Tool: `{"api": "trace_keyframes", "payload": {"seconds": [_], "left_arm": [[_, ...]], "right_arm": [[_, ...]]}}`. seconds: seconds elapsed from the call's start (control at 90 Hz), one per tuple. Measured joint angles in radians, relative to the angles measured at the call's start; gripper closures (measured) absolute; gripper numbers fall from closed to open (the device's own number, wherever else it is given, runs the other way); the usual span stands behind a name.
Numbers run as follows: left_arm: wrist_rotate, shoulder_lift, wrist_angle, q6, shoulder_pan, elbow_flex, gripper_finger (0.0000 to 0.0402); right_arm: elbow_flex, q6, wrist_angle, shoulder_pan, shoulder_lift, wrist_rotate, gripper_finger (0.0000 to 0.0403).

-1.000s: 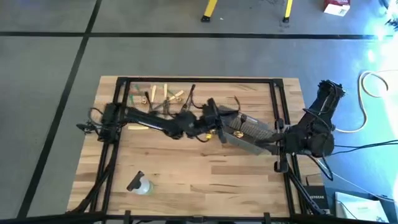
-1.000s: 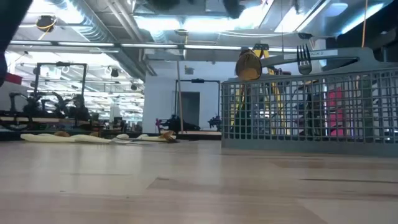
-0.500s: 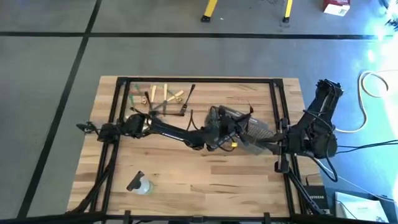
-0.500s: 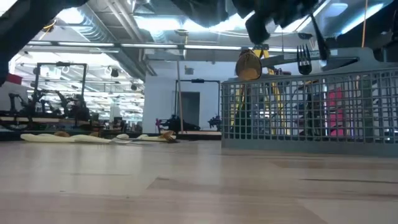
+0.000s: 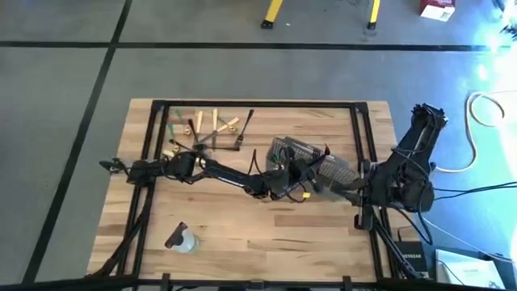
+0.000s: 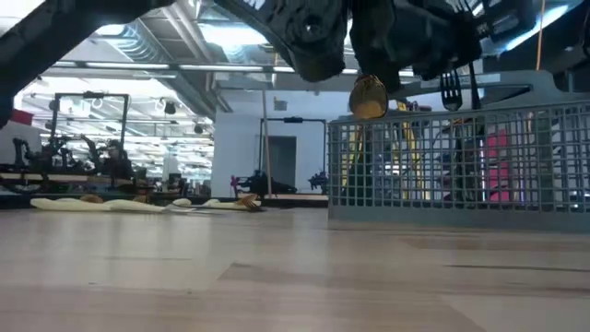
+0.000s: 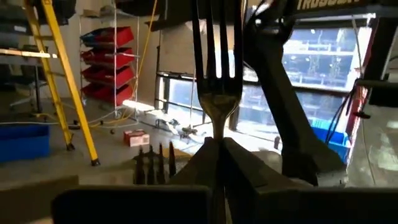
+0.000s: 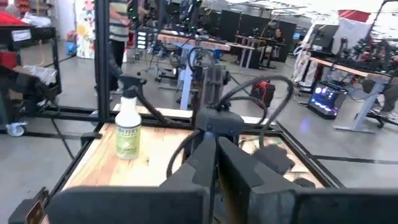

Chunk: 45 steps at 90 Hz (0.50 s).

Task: Sort silverware
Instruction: Put the black fork into the cutlery rack

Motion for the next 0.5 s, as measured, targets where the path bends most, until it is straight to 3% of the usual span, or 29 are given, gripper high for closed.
{"api": "trace_keyframes", "payload": {"seconds": [0.3,0.5], "left_arm": [[-0.039,0.015,0.031,0.123,-0.010,0.000,0.0400],[-0.073,0.012,0.019,0.115,-0.020,0.000,0.0368]], "right_arm": [[0.000,0.005,0.000,0.000,0.023,-0.028,0.0403],[0.000,0.014,0.000,0.000,0.023,-0.050,0.0403]]}}
